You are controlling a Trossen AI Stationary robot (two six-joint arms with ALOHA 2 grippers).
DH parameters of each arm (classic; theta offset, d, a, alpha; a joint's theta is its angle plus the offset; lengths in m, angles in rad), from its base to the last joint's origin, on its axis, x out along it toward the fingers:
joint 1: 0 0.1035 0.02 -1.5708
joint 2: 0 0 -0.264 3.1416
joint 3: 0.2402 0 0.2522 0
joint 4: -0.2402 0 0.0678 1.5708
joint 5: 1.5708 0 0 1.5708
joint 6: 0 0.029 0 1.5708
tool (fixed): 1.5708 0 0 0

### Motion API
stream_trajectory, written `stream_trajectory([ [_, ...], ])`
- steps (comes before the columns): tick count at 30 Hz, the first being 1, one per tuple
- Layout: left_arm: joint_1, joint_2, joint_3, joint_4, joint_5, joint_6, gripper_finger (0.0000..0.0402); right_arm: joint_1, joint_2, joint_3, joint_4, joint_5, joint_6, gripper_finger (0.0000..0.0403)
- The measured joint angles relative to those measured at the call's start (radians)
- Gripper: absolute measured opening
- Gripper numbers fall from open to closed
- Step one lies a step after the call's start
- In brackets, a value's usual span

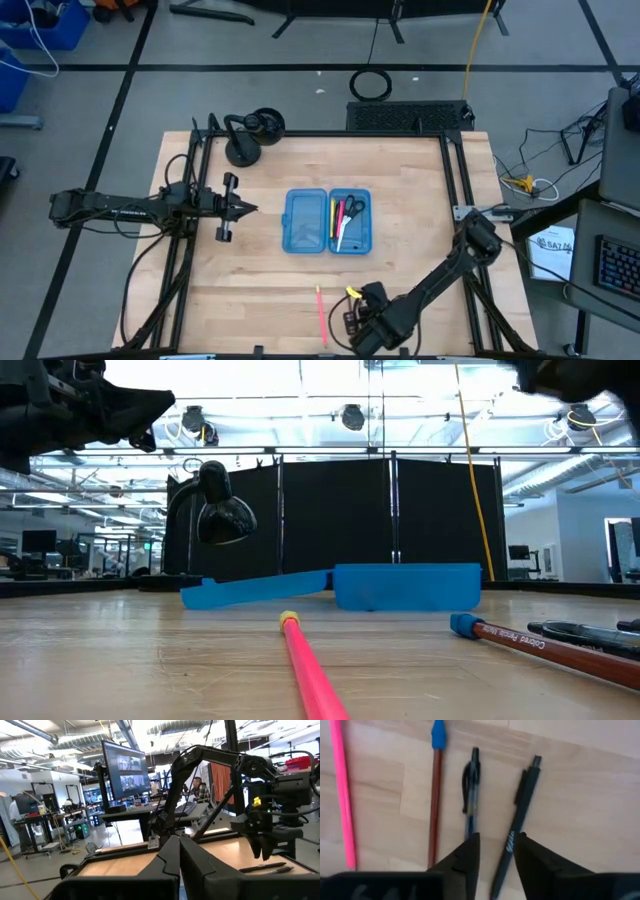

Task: Pick & place school supplies into a supply box
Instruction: Put the right black pen into the blue supply box

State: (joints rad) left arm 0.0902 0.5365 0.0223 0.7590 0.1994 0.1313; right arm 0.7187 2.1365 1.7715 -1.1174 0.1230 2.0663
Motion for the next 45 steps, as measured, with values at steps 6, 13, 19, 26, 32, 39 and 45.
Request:
stream_trajectory([
  [6, 0.0, 0.0, 0.0, 0.001, 0.0, 0.002, 0.001, -0.005, 0.0, -0.072, 0.143, -0.046, 0.033, 0.0136],
  [13, 0.0, 0.0, 0.0, 0.001, 0.0, 0.002, 0.0035, 0.01, -0.007, -0.149, 0.202, -0.053, 0.053, 0.0133],
  [19, 0.0, 0.0, 0.0, 0.001, 0.0, -0.002, 0.0037, 0.01, -0.004, -0.153, 0.2, -0.048, 0.026, 0.0133],
  [26, 0.0, 0.0, 0.0, -0.005, 0.001, -0.003, 0.0037, 0.01, -0.008, -0.179, 0.217, -0.082, 0.019, 0.0132],
  [32, 0.0, 0.0, 0.0, -0.006, 0.01, -0.006, 0.0037, 0.02, -0.012, -0.268, 0.26, -0.183, -0.012, 0.0132],
  [39, 0.0, 0.0, 0.0, -0.007, 0.011, -0.005, 0.0037, 0.026, -0.016, -0.383, 0.328, -0.311, -0.068, 0.0112],
  [45, 0.0, 0.0, 0.0, -0.009, 0.011, -0.005, 0.0037, 0.017, -0.023, -0.428, 0.395, -0.333, -0.14, 0.002],
])
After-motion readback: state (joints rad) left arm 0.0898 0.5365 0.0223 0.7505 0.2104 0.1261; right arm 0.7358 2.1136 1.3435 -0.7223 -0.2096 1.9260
